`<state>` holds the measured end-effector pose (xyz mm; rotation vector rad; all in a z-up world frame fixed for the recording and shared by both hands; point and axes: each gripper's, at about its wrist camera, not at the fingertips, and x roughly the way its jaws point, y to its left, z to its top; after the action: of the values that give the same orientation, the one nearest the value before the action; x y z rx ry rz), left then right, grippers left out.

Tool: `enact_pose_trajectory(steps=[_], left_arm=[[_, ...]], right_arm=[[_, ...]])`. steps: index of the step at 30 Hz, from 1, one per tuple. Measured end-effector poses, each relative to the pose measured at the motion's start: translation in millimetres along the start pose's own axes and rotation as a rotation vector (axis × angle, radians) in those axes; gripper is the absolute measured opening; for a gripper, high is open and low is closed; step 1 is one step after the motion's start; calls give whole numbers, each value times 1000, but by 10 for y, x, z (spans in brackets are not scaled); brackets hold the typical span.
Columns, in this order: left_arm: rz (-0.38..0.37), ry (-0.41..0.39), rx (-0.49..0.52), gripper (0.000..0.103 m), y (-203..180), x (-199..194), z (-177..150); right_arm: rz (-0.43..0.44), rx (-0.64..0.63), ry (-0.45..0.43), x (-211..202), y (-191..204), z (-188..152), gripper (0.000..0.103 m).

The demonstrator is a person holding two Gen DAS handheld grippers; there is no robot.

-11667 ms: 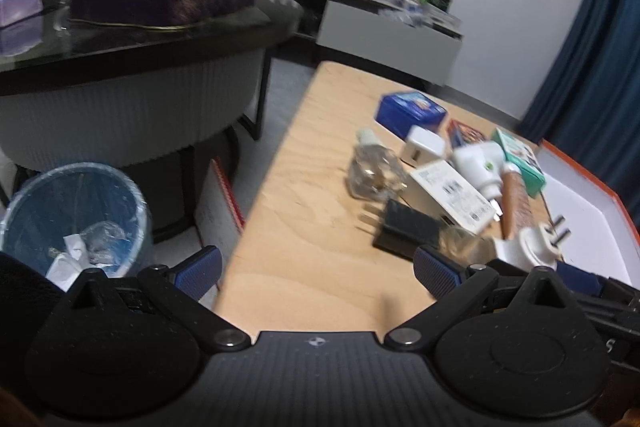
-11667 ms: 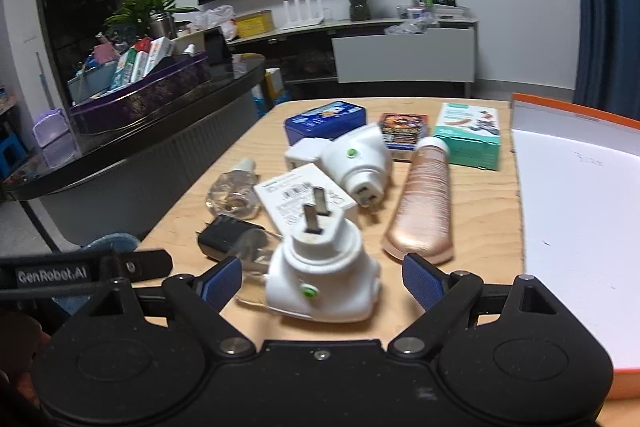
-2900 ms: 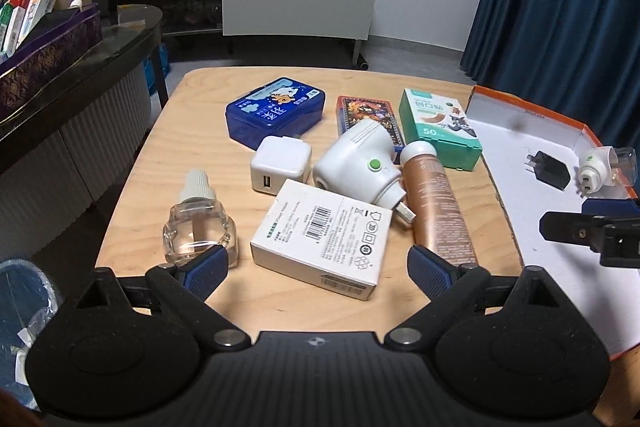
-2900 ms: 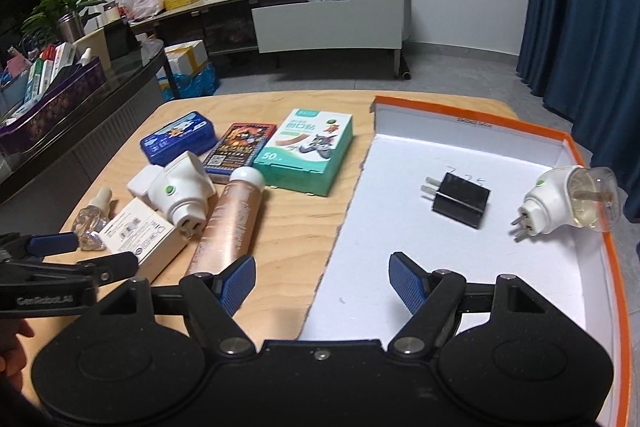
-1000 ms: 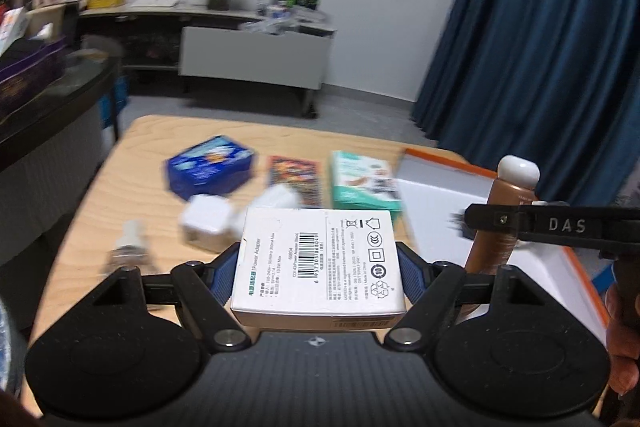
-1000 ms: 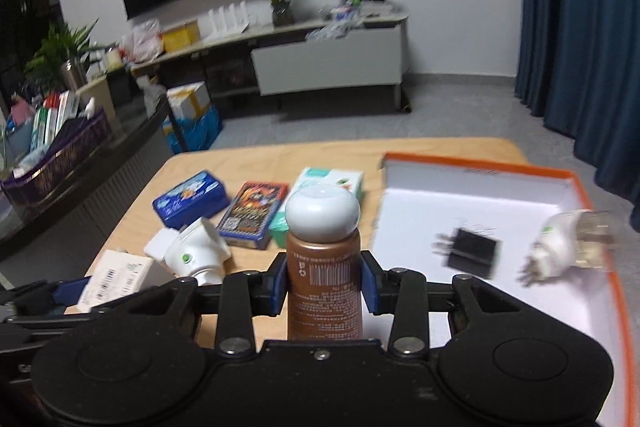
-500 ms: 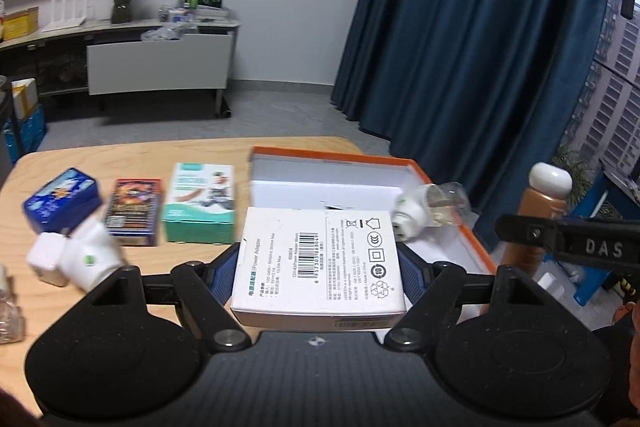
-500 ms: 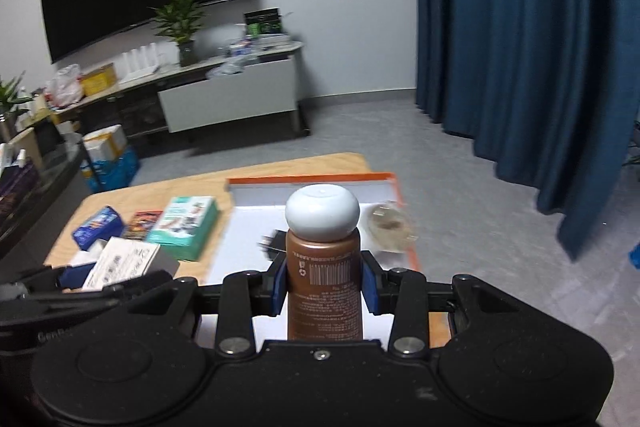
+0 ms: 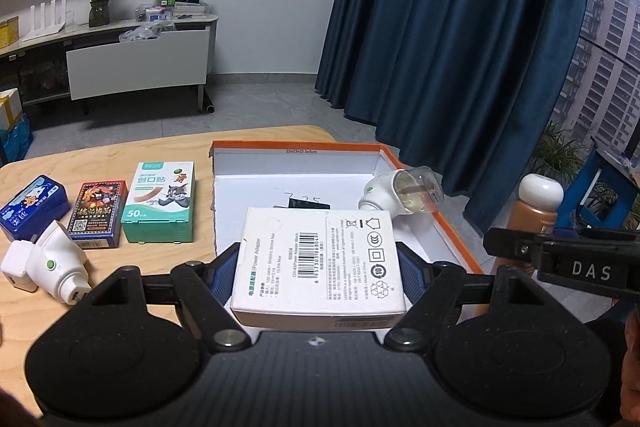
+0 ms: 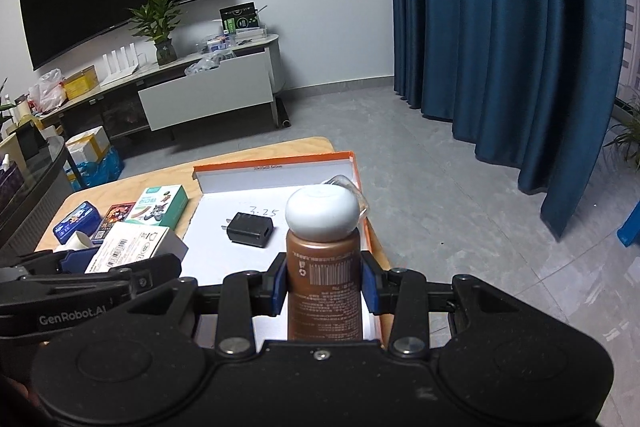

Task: Organize rigid objects
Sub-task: 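Carry the white charger box and copper bottle with both grippers over the box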

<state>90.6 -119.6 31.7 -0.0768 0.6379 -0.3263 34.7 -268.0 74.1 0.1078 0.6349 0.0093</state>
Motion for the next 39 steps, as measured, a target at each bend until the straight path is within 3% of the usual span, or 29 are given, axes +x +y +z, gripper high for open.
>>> enact_pose_trajectory(steps=[39], left_arm=[[42,-12,-13,79,-9,-49,1]], right_arm=[[22,-65,31,126,87,4,46]])
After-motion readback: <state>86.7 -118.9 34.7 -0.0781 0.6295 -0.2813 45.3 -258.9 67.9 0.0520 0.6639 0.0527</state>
